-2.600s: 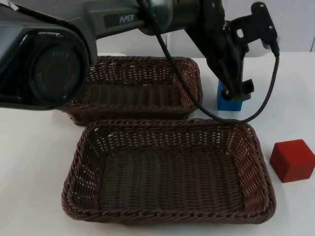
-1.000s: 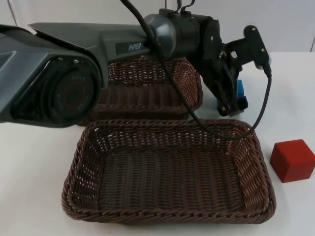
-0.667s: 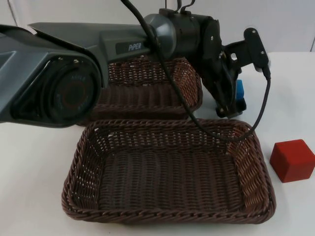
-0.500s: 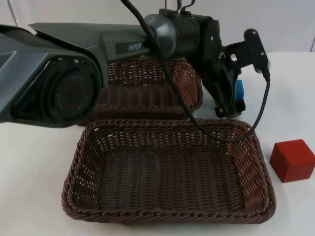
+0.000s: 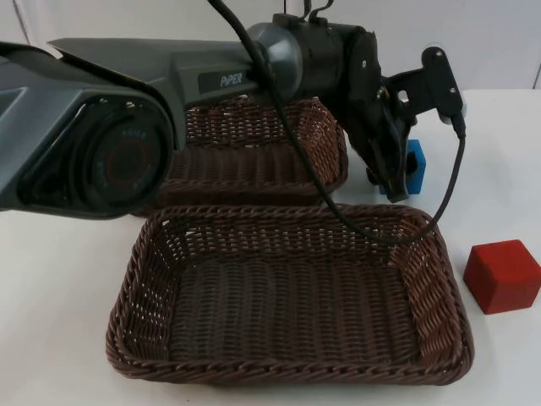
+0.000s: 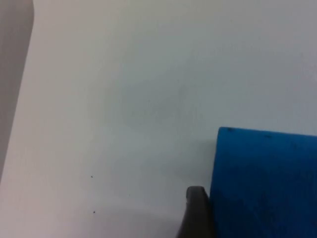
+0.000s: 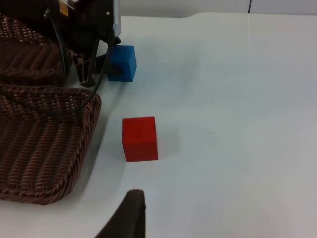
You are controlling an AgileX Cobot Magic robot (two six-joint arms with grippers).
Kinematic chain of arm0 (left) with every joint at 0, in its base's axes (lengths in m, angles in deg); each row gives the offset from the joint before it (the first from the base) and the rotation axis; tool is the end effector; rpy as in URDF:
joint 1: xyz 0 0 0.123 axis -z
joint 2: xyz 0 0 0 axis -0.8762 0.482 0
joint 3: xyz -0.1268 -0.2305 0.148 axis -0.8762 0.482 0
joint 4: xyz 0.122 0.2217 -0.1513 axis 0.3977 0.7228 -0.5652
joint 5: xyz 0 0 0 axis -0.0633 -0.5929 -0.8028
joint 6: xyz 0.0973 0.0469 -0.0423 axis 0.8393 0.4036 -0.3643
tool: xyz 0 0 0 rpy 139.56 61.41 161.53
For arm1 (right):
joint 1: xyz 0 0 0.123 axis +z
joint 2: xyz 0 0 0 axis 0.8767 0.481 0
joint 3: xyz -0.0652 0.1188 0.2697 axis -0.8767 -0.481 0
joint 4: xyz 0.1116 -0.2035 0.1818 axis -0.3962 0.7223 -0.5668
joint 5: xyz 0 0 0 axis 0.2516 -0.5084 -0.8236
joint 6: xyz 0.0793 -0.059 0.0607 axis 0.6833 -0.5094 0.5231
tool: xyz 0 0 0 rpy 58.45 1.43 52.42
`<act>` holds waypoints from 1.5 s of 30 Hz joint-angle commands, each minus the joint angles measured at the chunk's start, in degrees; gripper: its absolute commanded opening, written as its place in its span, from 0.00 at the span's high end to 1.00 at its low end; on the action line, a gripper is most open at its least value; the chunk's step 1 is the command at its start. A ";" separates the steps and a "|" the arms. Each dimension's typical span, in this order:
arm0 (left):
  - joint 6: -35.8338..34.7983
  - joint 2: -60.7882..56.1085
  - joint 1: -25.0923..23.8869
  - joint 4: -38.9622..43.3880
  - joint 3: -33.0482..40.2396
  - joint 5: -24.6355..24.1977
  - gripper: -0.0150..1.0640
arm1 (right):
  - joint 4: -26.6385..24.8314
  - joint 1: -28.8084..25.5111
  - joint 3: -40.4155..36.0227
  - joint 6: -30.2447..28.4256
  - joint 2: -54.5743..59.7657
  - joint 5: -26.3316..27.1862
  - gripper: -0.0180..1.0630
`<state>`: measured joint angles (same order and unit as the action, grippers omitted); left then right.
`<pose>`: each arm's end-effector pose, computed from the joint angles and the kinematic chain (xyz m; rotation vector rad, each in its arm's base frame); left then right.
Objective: Pick up one cube with the left hand and place it into the upper basket. Pick up one cube with the right hand and place it into the lower basket.
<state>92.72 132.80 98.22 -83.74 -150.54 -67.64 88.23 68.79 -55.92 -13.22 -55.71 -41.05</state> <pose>0.5126 -0.3968 0.0593 1.6568 1.8005 -0.0089 0.0360 0.0055 0.2903 -0.1352 2.0471 0.0902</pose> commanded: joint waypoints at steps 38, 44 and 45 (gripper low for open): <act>-5.24 -13.86 0.17 4.10 -0.24 -8.46 0.99 | -0.24 -0.36 -0.07 -0.65 -0.26 -0.02 0.01; -8.42 -16.53 0.06 4.50 -0.24 -9.78 0.99 | -0.24 -0.36 -0.07 -0.65 -0.26 -0.02 0.01; -8.68 -16.82 -0.02 4.50 -0.24 -10.37 0.99 | -0.24 -0.36 -0.07 -0.65 -0.26 -0.02 0.01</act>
<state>85.00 116.95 98.22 -79.32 -150.54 -77.56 88.23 68.79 -55.92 -13.22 -55.71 -41.05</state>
